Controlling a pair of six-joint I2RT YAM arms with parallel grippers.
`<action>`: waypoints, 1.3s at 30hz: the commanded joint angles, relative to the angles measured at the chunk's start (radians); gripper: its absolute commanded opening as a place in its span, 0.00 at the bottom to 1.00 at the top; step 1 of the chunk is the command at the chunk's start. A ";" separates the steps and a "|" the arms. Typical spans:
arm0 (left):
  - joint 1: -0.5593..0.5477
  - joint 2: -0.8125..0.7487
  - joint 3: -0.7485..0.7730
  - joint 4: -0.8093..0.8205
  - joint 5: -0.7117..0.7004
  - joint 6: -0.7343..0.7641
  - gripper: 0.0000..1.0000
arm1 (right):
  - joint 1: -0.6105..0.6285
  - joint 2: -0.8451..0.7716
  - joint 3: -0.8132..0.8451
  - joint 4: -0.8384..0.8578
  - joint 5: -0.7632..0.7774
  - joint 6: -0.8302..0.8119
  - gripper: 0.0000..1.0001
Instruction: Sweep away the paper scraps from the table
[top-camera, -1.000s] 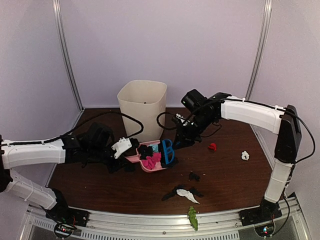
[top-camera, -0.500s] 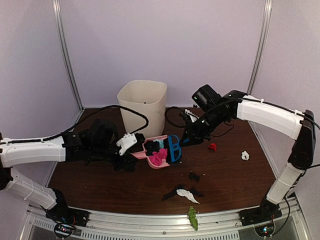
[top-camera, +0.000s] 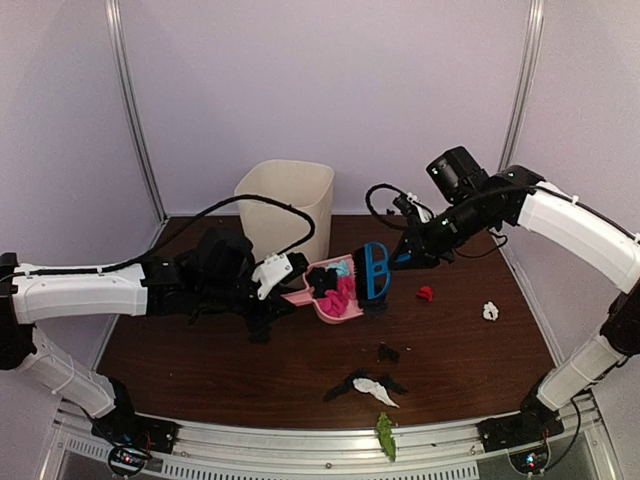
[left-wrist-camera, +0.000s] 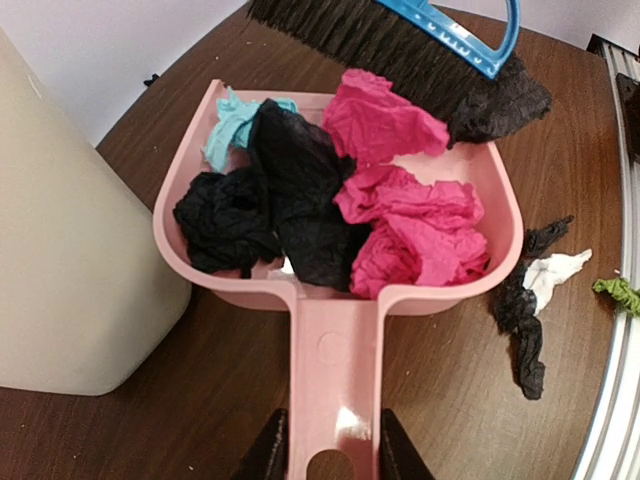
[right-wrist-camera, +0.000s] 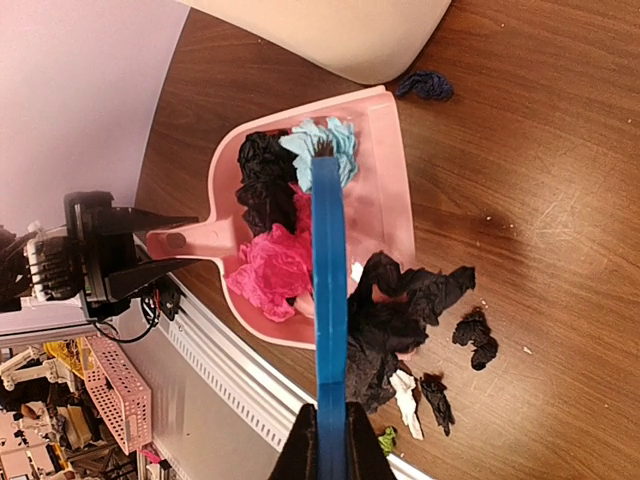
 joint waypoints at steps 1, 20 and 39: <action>-0.010 0.034 0.075 0.085 -0.018 -0.030 0.00 | -0.043 -0.072 0.037 -0.072 0.020 -0.038 0.00; -0.017 0.062 0.179 0.087 -0.033 -0.057 0.00 | -0.246 -0.212 0.090 -0.074 -0.009 -0.010 0.00; -0.017 0.020 0.369 -0.070 -0.144 -0.132 0.00 | -0.320 -0.260 -0.004 0.010 0.103 0.067 0.00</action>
